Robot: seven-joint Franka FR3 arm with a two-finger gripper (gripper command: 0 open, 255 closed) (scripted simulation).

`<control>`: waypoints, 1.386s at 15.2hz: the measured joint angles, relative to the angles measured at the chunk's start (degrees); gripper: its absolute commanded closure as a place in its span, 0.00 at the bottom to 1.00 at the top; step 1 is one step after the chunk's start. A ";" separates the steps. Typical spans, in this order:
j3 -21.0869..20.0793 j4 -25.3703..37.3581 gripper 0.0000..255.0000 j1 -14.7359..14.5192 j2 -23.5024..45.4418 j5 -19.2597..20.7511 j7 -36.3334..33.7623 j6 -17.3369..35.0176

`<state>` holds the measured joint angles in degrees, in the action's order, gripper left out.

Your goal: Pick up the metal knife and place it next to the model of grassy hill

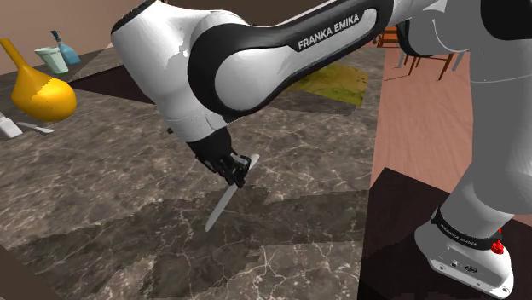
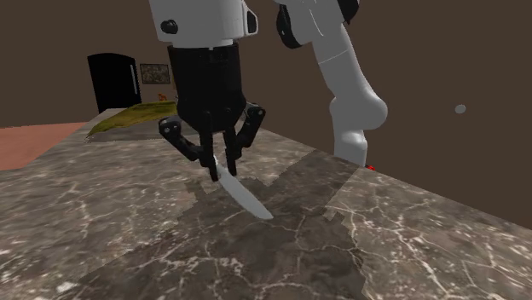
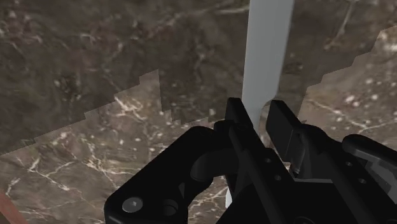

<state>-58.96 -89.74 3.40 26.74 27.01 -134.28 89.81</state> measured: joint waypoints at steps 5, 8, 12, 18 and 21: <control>-0.22 3.48 1.00 -0.53 -0.49 -0.48 0.95 -3.48; -0.26 5.99 1.00 -1.25 -0.53 -0.58 1.35 -5.79; -0.28 9.09 1.00 -2.16 -0.57 -0.66 1.82 -8.67; 0.08 15.27 1.00 -4.60 0.12 -0.10 2.43 -13.83; 0.15 17.93 1.00 -5.59 0.18 0.04 2.73 -16.21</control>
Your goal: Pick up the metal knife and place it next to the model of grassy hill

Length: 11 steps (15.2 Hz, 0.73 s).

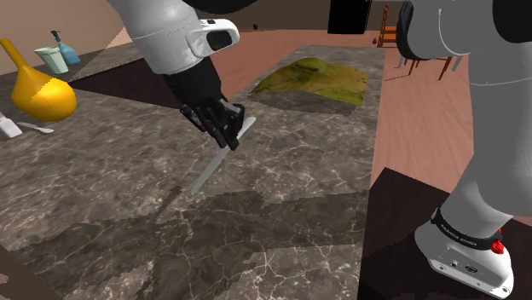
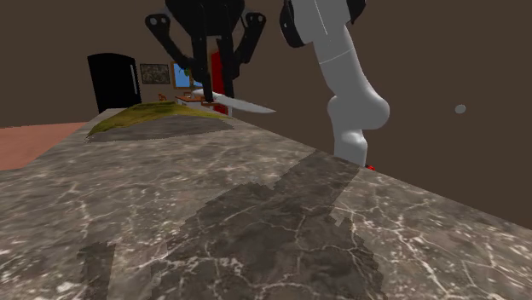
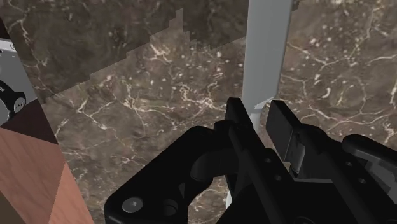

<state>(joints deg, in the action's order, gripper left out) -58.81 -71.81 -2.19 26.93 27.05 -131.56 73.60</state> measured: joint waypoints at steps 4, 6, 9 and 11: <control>0.18 3.04 1.00 -0.60 -0.01 0.31 1.03 -2.68; -0.92 -0.90 1.00 4.27 -3.41 -1.84 3.19 -1.18; -2.67 -9.08 1.00 13.91 -10.40 -6.46 8.21 2.91; -3.16 -13.76 1.00 19.81 -15.25 -9.78 12.37 5.47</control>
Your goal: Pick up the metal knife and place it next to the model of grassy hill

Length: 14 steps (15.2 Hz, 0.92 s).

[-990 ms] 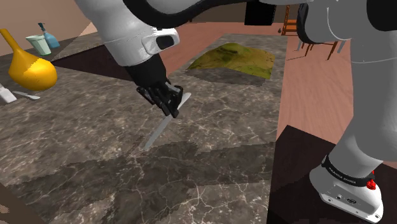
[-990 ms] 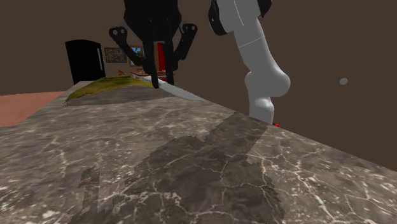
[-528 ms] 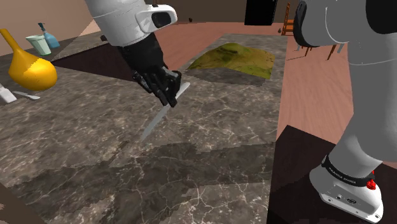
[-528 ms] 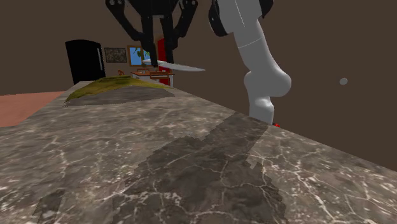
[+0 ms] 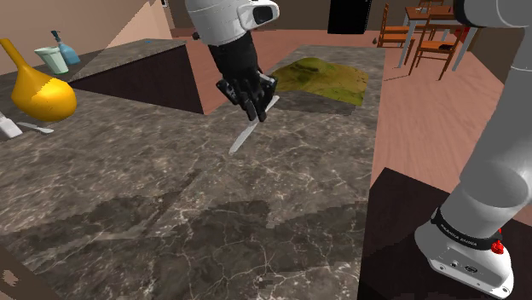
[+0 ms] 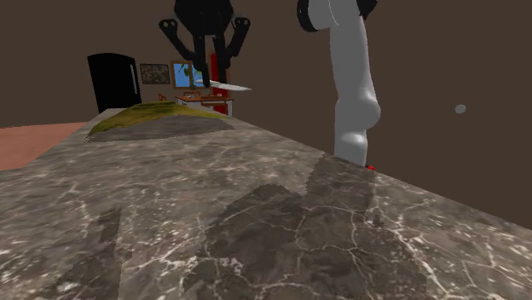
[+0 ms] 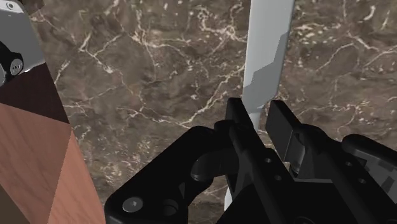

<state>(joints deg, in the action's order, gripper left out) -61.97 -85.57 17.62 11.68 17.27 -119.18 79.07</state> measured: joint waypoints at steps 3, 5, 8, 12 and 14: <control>0.78 -4.74 1.00 6.92 -7.16 -4.86 7.16 2.34; 2.30 -7.14 1.00 9.93 -11.22 -7.57 11.72 3.45; 6.53 -12.45 1.00 13.31 -17.97 -11.80 19.50 6.28; 12.41 -16.52 1.00 15.35 -23.36 -14.32 27.79 7.92; 15.02 -18.08 1.00 16.05 -25.05 -14.77 31.47 8.72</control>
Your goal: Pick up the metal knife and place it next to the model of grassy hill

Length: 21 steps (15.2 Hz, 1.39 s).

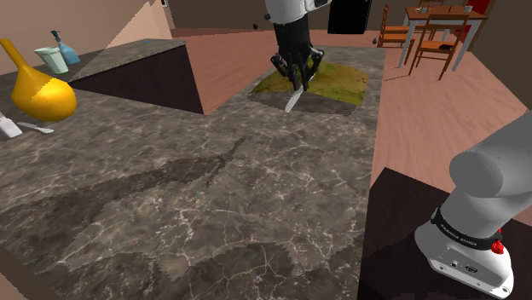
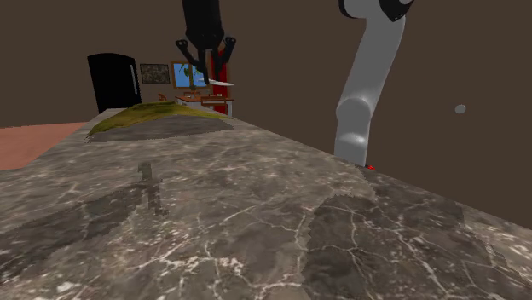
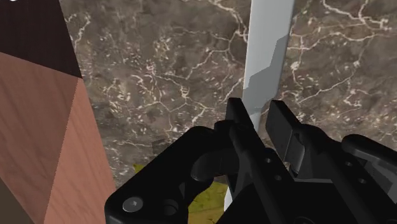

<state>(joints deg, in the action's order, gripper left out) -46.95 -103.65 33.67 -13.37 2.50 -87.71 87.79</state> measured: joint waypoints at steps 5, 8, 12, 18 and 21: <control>5.52 -3.44 1.00 1.95 -2.18 0.25 7.56 2.56; 7.71 -4.72 1.00 2.91 -2.52 0.74 10.63 3.91; 8.02 -7.65 1.00 2.95 -2.79 0.69 10.92 6.65; 7.69 -11.91 1.00 2.80 -2.65 0.70 10.20 10.96; 7.28 -14.10 1.00 2.66 -2.43 0.73 9.50 13.26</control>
<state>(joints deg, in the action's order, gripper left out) -39.67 -117.75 36.33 -15.80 3.22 -78.21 101.05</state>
